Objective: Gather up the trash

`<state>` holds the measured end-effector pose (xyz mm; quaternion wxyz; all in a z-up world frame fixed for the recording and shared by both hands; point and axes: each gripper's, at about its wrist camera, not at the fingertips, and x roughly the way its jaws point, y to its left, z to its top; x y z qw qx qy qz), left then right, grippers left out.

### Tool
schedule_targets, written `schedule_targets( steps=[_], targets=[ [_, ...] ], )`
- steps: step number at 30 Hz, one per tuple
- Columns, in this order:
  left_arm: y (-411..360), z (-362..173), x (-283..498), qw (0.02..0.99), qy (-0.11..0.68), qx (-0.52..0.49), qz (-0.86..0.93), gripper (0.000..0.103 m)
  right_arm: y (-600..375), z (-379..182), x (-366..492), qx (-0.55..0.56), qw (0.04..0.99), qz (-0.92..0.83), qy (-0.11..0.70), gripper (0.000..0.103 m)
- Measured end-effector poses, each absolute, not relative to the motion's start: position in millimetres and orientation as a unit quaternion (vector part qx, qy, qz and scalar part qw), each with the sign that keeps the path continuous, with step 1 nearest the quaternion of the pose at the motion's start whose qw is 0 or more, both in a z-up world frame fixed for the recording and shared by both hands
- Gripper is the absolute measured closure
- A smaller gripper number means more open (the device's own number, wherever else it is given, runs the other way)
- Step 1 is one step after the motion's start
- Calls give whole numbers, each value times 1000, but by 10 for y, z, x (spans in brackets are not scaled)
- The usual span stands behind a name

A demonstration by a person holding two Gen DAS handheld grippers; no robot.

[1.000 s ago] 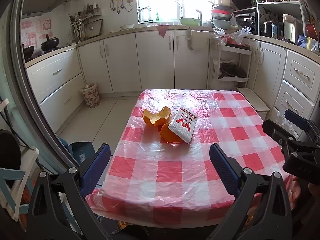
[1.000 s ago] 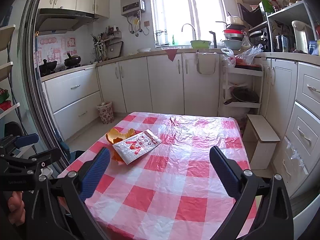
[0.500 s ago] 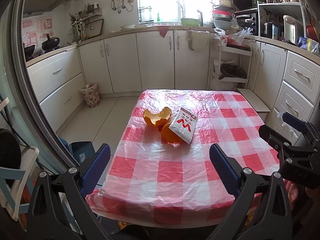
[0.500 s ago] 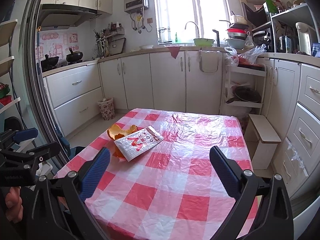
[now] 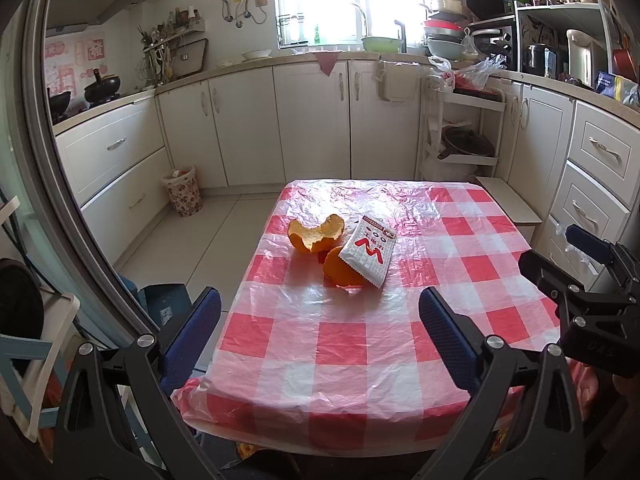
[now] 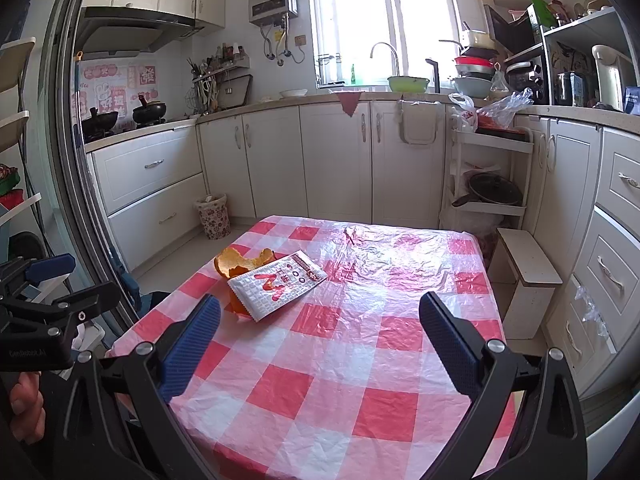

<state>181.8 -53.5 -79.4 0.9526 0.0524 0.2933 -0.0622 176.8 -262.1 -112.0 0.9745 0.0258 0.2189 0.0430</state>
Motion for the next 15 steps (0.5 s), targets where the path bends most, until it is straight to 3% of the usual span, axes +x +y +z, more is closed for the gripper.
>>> schedule_targets(
  steps=[15],
  targets=[
    [-526, -795, 1824, 953, 292, 54, -62, 8, -2659, -1162, 1762, 23, 975, 44, 217, 8]
  ],
)
